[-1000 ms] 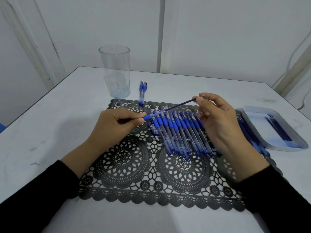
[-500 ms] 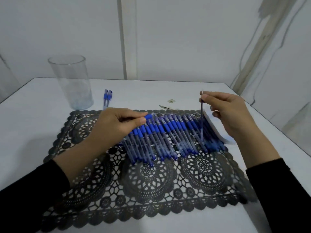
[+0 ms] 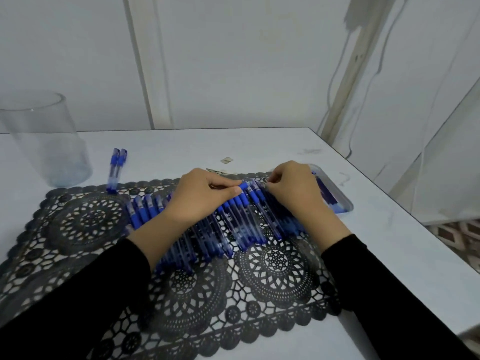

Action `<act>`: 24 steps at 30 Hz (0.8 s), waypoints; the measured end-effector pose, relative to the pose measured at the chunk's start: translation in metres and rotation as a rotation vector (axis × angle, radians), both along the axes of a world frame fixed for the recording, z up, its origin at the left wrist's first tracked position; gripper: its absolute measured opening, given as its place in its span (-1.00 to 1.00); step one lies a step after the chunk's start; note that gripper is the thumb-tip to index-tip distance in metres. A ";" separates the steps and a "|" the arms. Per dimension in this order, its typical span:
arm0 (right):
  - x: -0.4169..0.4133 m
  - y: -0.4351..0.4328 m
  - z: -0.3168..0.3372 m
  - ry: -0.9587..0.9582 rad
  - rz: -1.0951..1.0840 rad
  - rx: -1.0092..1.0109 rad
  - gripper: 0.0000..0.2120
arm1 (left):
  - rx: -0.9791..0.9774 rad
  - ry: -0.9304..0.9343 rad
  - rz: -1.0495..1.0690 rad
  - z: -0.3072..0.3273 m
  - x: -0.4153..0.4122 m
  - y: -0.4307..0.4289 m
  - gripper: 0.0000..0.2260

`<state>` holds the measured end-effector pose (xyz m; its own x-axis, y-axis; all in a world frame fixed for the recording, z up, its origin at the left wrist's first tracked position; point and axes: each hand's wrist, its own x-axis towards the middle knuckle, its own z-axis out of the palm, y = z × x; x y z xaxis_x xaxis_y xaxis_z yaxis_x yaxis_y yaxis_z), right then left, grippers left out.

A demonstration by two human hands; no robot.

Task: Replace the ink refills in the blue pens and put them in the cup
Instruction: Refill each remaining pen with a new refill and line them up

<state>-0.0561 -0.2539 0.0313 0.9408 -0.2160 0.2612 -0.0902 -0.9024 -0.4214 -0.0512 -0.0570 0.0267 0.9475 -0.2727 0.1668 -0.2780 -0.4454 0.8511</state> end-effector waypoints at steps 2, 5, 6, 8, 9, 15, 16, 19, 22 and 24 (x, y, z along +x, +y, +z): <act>0.000 0.003 -0.002 0.011 -0.013 -0.064 -0.85 | 0.028 0.002 0.000 0.000 0.003 -0.005 -0.81; -0.003 0.004 -0.001 0.006 -0.012 -0.093 -0.84 | 0.054 0.002 0.006 0.000 0.006 -0.011 -0.83; -0.004 0.002 0.001 -0.003 -0.001 -0.070 -0.82 | 0.067 0.004 0.006 0.000 0.007 -0.012 -0.83; -0.008 -0.008 0.006 -0.027 0.011 0.035 -0.78 | 0.081 0.013 0.007 0.000 0.008 -0.014 -0.83; -0.011 -0.016 0.009 -0.034 0.008 0.097 -0.80 | 0.076 0.020 0.005 -0.001 0.009 -0.015 -0.83; -0.021 -0.079 0.006 -0.075 -0.094 0.152 -0.85 | 0.016 0.036 -0.040 -0.001 0.008 -0.025 -0.84; -0.021 -0.085 0.003 -0.065 -0.105 0.124 -0.85 | 0.022 0.036 -0.044 -0.001 0.008 -0.027 -0.84; -0.015 -0.096 -0.007 -0.003 -0.108 -0.008 -0.84 | 0.038 0.050 -0.053 -0.003 0.009 -0.032 -0.84; -0.008 -0.095 -0.013 0.035 -0.117 -0.114 -0.80 | 0.041 0.060 -0.061 -0.005 0.010 -0.034 -0.84; -0.005 -0.093 -0.016 0.045 -0.123 -0.163 -0.80 | 0.037 0.064 -0.063 -0.006 0.011 -0.034 -0.84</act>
<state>-0.0613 -0.3470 0.0155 0.9212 -0.2885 0.2610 -0.2195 -0.9394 -0.2634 -0.0406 -0.0913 0.0204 0.9369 -0.3366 0.0947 -0.2515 -0.4607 0.8512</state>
